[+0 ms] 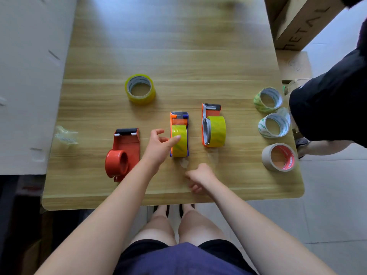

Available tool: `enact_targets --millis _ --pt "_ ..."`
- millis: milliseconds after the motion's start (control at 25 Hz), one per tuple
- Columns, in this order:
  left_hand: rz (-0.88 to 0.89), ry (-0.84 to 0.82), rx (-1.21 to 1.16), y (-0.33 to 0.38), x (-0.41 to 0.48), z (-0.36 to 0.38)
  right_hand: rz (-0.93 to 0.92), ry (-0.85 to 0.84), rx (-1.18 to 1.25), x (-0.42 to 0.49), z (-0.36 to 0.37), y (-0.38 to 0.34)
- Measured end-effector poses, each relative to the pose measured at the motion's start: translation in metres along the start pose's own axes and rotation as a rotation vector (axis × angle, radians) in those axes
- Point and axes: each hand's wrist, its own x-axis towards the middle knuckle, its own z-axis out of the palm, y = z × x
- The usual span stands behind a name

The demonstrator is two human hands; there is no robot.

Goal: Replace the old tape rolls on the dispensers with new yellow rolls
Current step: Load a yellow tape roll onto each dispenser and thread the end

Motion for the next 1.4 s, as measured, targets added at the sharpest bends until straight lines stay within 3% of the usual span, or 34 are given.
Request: enact_targets --millis 160,280,440,680,1000,1240,1400 --pt "0.019 0.044 0.152 0.012 0.002 -0.025 -0.147 -0.021 -0.334 -0.025 -0.038 -0.026" --pt "0.096 0.076 0.2 0.027 -0.003 -0.05 -0.219 -0.072 -0.422 -0.047 -0.064 -0.047" --pt "0.14 0.188 0.178 0.044 -0.015 -0.082 -0.428 0.095 -0.305 -0.069 -0.081 -0.086" --pt "0.166 0.17 0.142 0.045 -0.028 -0.142 -0.716 0.249 -0.158 -0.099 -0.054 -0.136" --pt "0.099 0.079 0.294 0.027 -0.022 -0.209 -0.682 0.352 -0.057 -0.105 0.014 -0.159" --pt "0.0 -0.033 0.217 -0.003 -0.02 -0.198 -0.568 0.311 0.012 -0.086 0.047 -0.148" --pt "-0.097 -0.051 0.226 -0.025 -0.017 -0.186 -0.459 0.238 -0.067 -0.062 0.07 -0.132"
